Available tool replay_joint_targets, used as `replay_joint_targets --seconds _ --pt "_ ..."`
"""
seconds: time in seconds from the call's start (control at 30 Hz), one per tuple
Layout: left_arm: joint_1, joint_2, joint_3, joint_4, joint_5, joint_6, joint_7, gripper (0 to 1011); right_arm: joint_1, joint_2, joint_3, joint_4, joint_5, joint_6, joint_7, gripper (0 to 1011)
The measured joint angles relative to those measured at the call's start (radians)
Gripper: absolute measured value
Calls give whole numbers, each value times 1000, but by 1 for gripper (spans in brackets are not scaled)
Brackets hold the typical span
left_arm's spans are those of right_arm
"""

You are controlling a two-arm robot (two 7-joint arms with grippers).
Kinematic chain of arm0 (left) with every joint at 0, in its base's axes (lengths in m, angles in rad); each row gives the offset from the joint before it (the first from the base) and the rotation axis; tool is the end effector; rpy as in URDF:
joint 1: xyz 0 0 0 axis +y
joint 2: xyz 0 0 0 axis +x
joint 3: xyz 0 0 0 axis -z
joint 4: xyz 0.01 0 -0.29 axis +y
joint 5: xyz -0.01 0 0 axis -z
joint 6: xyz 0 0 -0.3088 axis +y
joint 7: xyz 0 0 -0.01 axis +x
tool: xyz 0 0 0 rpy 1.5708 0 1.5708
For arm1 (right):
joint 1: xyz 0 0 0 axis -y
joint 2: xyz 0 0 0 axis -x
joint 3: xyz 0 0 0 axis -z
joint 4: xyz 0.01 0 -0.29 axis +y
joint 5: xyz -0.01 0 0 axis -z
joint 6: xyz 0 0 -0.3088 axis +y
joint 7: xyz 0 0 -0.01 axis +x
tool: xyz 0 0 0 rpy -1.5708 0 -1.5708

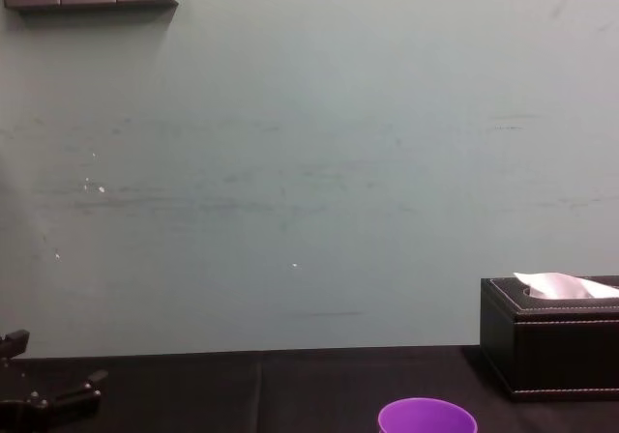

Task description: Stack the three plastic cups sequentially using one hand.

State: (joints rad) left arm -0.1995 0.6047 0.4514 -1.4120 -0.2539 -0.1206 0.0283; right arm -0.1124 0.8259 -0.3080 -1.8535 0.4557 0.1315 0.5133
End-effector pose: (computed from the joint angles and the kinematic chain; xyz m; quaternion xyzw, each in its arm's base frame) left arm 0.3581 0.0827 -0.3023 0.1415 -0.1325 0.5799 0.7913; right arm 0.2779 -0.0898 -0.2479 -0.1876 0.0025 -0.3091 0.9323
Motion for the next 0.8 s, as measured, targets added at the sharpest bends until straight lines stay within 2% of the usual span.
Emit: replay_joint_targets --seconds 0.3,0.8 --pt "0 0 0 0 0 0 0 1010 22 -59 -41 23 -69 9 -32 1004" --pt "0 0 0 0 0 0 0 1010 41 -122 -64 32 -109 35 -45 1004"
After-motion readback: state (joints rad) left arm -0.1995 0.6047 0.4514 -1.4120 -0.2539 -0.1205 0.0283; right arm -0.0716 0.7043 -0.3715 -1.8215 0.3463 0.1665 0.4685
